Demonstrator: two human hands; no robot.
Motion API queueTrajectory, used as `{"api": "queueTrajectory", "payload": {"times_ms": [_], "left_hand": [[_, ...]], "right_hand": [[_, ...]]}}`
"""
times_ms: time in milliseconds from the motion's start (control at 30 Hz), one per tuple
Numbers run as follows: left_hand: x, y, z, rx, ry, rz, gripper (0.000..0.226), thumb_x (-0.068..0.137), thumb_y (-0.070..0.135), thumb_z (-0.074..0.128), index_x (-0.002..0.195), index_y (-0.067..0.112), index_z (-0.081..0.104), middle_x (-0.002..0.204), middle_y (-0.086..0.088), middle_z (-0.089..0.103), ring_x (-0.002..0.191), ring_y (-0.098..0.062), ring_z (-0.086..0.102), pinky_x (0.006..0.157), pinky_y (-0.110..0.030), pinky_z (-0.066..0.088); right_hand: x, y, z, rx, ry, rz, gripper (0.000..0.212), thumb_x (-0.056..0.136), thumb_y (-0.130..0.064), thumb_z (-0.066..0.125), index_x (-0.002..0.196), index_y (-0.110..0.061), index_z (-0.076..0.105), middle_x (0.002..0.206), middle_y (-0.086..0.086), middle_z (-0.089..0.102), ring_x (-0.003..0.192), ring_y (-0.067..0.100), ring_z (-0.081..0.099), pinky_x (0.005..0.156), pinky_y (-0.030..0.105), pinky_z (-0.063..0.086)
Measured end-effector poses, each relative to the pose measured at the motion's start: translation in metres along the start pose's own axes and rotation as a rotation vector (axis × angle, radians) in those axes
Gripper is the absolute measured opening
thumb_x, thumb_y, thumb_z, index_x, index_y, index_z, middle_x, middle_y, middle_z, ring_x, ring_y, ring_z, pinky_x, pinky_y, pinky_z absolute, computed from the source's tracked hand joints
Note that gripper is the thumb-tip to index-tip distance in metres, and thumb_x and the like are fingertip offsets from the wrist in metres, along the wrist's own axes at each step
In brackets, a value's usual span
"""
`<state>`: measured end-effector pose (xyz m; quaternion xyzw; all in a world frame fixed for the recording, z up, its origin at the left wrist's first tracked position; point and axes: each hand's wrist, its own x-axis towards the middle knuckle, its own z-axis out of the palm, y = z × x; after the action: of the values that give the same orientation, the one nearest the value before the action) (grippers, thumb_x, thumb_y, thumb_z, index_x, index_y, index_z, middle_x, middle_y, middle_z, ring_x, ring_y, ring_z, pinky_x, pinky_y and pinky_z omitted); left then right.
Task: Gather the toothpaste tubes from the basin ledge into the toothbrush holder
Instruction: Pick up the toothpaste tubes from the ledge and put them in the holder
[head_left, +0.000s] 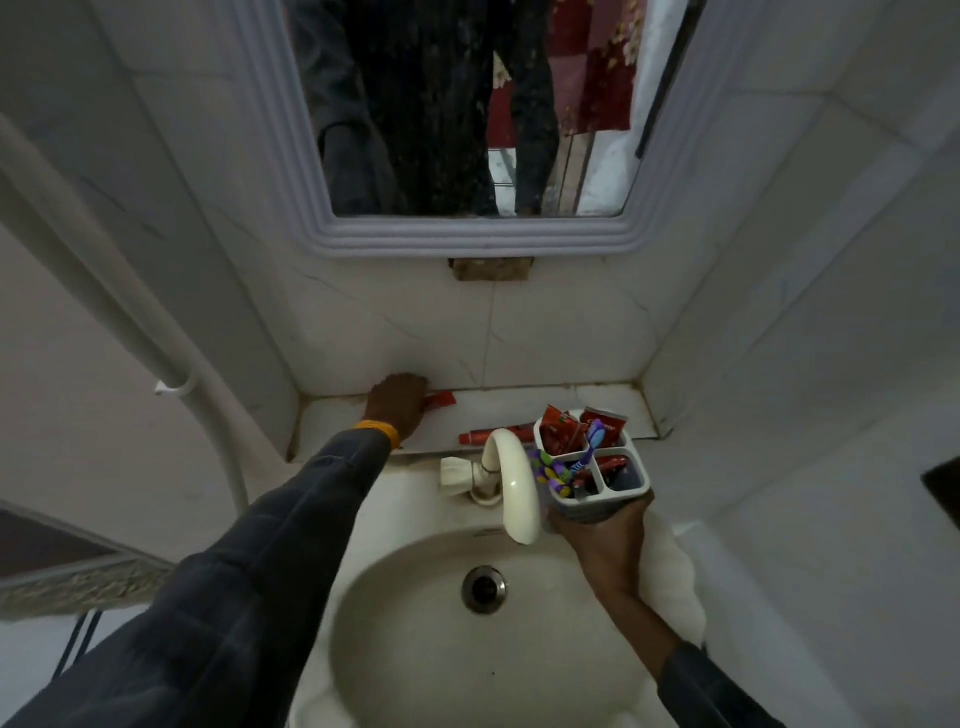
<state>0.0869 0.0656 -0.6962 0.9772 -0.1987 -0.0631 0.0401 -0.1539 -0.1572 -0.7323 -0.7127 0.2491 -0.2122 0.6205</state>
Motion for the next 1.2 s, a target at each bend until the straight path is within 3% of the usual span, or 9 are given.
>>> {"api": "queueTrajectory", "payload": {"times_ms": [100,233,400,600,667,767,1000,1100,1200], "left_hand": [[-0.009,0.016,-0.042,-0.308,0.081,-0.003,0.038,0.09,0.03,0.065,0.123,0.013,0.059,0.114,-0.017,0.07,0.102,-0.035,0.066,0.09,-0.042,0.054],[-0.021,0.063,-0.111,-0.596,0.127,0.159,0.037,0.075,0.032,0.081,0.105,0.016,0.067,0.103,-0.005,0.072,0.091,-0.018,0.065,0.085,-0.03,0.052],[-0.046,0.138,-0.156,-0.848,0.033,0.403,0.03,0.072,0.027,0.084,0.094,0.015,0.069,0.09,0.0,0.075,0.076,-0.008,0.072,0.068,-0.019,0.059],[-0.055,0.195,-0.119,-0.571,0.101,0.435,0.032,0.064,0.037,0.085,0.08,0.015,0.068,0.08,-0.002,0.072,0.072,-0.019,0.065,0.062,-0.028,0.047],[-0.055,0.203,-0.104,-0.522,0.087,0.422,0.03,0.065,0.037,0.083,0.078,0.015,0.068,0.078,-0.003,0.071,0.07,-0.021,0.062,0.061,-0.027,0.042],[-0.055,0.207,-0.088,-0.485,0.102,0.422,0.024,0.069,0.033,0.08,0.08,0.015,0.067,0.08,-0.003,0.071,0.068,-0.018,0.056,0.063,-0.026,0.038],[-0.049,0.193,-0.087,-0.434,0.116,0.485,0.008,0.073,0.015,0.076,0.079,0.015,0.072,0.081,-0.002,0.076,0.075,-0.02,0.069,0.07,-0.032,0.057],[-0.039,0.165,-0.087,-0.621,0.154,0.381,0.008,0.075,0.015,0.078,0.079,0.013,0.072,0.08,0.0,0.075,0.071,-0.013,0.069,0.068,-0.026,0.057],[-0.022,0.138,-0.081,-0.712,0.112,0.255,0.01,0.079,0.013,0.076,0.087,0.009,0.072,0.086,-0.004,0.075,0.075,-0.015,0.069,0.073,-0.03,0.058]], "right_hand": [[-0.002,-0.002,0.0,0.014,-0.003,0.006,0.113,0.051,0.005,0.1,0.141,-0.022,0.037,0.132,-0.011,0.061,0.113,-0.014,0.063,0.085,0.01,0.055],[-0.002,-0.004,-0.002,-0.002,-0.014,0.006,0.115,0.051,-0.002,0.102,0.145,-0.015,0.039,0.139,-0.002,0.062,0.121,-0.003,0.063,0.087,0.011,0.055],[-0.004,-0.007,0.0,0.005,0.008,0.009,0.114,0.05,-0.008,0.104,0.143,-0.019,0.039,0.137,-0.004,0.062,0.117,-0.01,0.062,0.086,0.009,0.054],[-0.003,-0.008,0.003,0.037,0.027,-0.002,0.109,0.052,0.009,0.099,0.138,-0.019,0.037,0.13,-0.013,0.056,0.11,-0.022,0.058,0.079,0.004,0.052],[-0.001,-0.004,0.003,0.009,0.012,-0.012,0.11,0.053,0.001,0.101,0.14,-0.018,0.037,0.131,-0.011,0.056,0.113,-0.022,0.057,0.085,0.006,0.053],[0.0,0.006,0.002,-0.048,-0.013,-0.005,0.116,0.052,-0.021,0.104,0.146,-0.017,0.036,0.135,-0.007,0.056,0.125,-0.002,0.058,0.096,0.008,0.051],[-0.004,0.001,0.009,-0.031,0.008,-0.012,0.115,0.052,-0.004,0.103,0.145,-0.014,0.036,0.135,-0.004,0.057,0.117,-0.019,0.056,0.088,0.004,0.05],[-0.006,-0.003,0.016,-0.037,0.023,0.021,0.117,0.049,-0.014,0.106,0.142,-0.028,0.036,0.137,-0.004,0.06,0.121,-0.003,0.062,0.093,0.019,0.058],[-0.005,-0.004,0.009,-0.037,0.044,0.02,0.118,0.047,-0.018,0.107,0.142,-0.028,0.037,0.14,-0.005,0.061,0.125,0.008,0.063,0.1,0.036,0.059]]}}
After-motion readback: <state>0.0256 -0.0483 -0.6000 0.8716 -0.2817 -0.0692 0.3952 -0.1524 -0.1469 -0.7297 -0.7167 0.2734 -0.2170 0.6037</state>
